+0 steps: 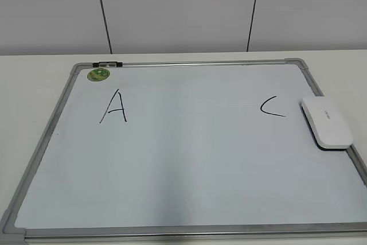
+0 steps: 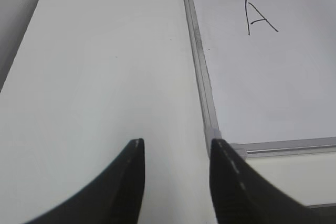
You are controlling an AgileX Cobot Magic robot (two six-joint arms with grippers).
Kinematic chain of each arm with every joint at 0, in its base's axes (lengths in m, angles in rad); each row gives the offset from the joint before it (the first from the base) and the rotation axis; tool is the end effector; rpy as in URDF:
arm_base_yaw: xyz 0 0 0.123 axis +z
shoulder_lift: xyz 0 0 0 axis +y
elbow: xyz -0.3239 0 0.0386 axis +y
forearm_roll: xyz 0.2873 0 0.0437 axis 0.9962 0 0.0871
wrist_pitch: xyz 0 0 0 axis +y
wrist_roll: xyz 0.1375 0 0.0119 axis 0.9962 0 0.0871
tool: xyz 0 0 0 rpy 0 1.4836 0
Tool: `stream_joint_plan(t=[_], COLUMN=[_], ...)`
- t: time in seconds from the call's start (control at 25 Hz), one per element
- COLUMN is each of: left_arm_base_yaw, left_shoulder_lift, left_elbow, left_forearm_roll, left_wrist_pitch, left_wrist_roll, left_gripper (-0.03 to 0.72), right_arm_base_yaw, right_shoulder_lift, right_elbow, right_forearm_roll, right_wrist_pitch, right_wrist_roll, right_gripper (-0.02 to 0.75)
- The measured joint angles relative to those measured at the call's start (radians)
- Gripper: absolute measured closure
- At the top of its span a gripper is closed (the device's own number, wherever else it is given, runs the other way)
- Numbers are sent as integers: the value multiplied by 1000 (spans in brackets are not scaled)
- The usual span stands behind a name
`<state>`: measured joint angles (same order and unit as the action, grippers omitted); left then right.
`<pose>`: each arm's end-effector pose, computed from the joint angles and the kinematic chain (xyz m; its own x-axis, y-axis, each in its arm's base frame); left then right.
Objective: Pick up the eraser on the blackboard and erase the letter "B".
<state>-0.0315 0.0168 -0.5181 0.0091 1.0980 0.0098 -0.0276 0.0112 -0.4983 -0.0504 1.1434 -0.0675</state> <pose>0.0282 0.0002 0.2760 -0.4871 0.0293 -0.8729 0.0312 0.9994 0.0161 0.0259 -0.0070 0.2640 -0.5420 -0.0733 -0.8372 0.0184 0.9949 -0.0990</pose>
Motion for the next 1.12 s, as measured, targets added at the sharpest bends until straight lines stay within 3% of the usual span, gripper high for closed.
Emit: stream_joint_plan(t=[1.12], left_arm_base_yaw=[0], left_shoulder_lift=[0], left_elbow=[0], left_forearm_roll=[0], left_wrist_pitch=[0], left_wrist_roll=[0], left_gripper=[385], right_arm_base_yaw=[-2], right_shoulder_lift=[-29], right_elbow=[0], right_forearm_roll=[0], right_wrist_pitch=[2], right_wrist_roll=[-2], right_gripper=[202])
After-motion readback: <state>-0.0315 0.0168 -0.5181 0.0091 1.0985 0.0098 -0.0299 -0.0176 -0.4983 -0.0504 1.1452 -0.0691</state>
